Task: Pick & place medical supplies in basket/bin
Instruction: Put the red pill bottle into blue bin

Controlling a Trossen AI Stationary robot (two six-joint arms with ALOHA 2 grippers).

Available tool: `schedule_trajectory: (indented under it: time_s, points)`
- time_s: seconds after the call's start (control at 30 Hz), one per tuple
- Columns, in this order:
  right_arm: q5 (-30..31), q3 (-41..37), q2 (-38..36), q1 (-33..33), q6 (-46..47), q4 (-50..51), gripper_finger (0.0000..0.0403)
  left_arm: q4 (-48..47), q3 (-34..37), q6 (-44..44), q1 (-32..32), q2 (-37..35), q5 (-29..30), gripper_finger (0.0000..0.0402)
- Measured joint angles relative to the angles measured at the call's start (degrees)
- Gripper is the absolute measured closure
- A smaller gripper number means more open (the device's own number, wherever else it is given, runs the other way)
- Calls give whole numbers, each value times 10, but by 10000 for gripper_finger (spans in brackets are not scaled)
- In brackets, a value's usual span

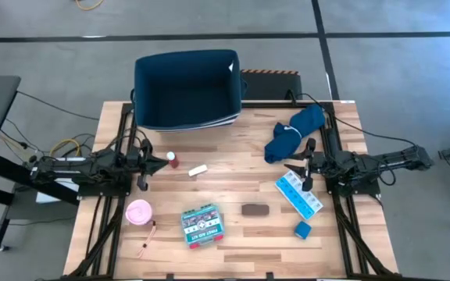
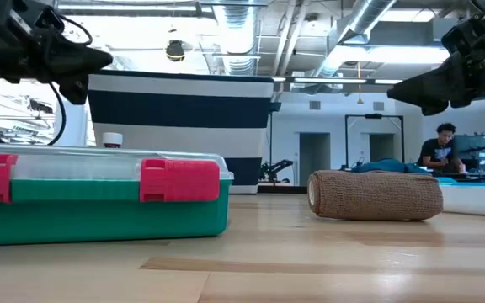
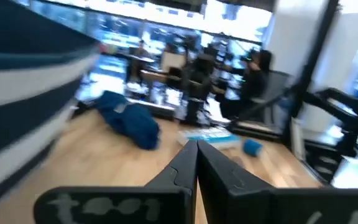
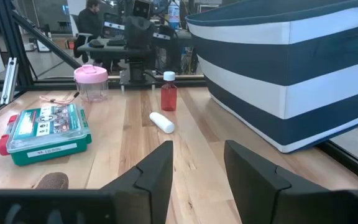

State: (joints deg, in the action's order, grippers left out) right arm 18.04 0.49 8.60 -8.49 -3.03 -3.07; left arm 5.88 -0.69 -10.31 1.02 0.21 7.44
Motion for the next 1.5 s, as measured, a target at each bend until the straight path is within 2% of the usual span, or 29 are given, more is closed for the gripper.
schedule_trajectory:
  time_s: [0.17,0.5,0.6,0.7,0.87,1.17,1.3,1.43,1.5]
  points:
    - [0,0,0,0,0,0,265,-2,0,6,0,1,52,402]
    - [0,0,0,0,0,0,266,-8,0,128,0,2,216,401]
    - [0,0,0,0,0,0,264,-8,0,153,0,2,239,402]
    - [0,0,0,0,0,0,264,-5,0,142,0,2,221,401]
    - [0,0,0,0,0,0,266,-11,0,106,0,2,112,402]
    - [0,0,0,0,-4,-1,265,-30,0,28,0,2,-10,401]
    - [1,0,0,1,20,-3,265,-23,0,27,0,2,9,401]
    - [5,0,0,6,18,-16,266,-2,0,-44,0,2,59,401]
    - [7,0,0,13,2,-42,266,8,0,-53,0,2,73,401]
